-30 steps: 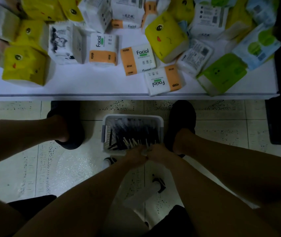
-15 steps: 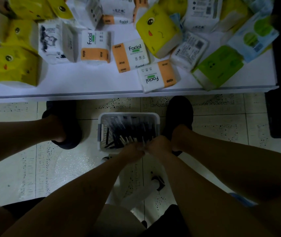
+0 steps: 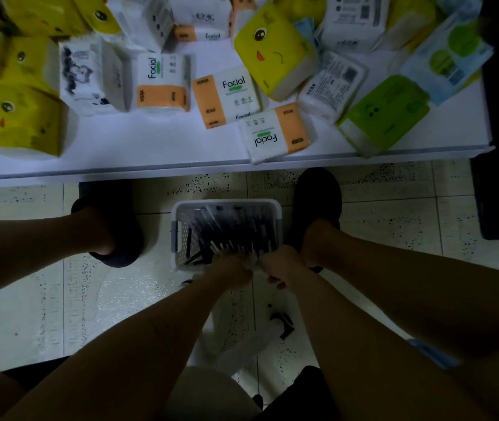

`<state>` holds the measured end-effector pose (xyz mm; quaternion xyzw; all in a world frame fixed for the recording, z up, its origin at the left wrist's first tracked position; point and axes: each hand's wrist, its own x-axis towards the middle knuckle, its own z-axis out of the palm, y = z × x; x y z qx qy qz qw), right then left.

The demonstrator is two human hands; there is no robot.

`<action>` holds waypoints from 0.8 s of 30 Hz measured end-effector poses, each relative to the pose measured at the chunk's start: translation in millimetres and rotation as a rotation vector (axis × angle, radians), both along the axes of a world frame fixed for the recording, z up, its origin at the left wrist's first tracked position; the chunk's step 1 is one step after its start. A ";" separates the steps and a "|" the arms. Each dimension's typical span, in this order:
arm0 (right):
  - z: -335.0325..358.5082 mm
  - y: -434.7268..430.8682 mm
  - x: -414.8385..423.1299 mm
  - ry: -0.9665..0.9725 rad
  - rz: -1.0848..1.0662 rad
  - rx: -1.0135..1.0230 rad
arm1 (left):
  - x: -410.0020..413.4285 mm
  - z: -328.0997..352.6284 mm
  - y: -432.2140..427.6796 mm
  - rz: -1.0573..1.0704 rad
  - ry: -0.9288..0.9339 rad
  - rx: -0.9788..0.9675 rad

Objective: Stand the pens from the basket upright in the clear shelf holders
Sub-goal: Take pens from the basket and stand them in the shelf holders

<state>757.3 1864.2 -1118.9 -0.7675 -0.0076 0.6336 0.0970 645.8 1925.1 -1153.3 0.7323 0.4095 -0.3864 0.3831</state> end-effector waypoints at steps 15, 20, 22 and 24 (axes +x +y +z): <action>6.0 13.2 5.1 0.010 0.158 0.115 | -37.5 35.7 21.9 0.712 -0.287 0.106; 13.6 20.5 0.8 0.050 0.164 0.254 | -52.1 58.7 32.2 0.955 -0.364 -0.097; 20.2 23.7 0.0 0.007 0.164 0.311 | -51.4 63.6 34.1 0.930 -0.374 -0.170; 29.5 26.3 -0.7 -0.048 0.157 0.362 | -45.8 71.1 35.4 0.891 -0.401 -0.211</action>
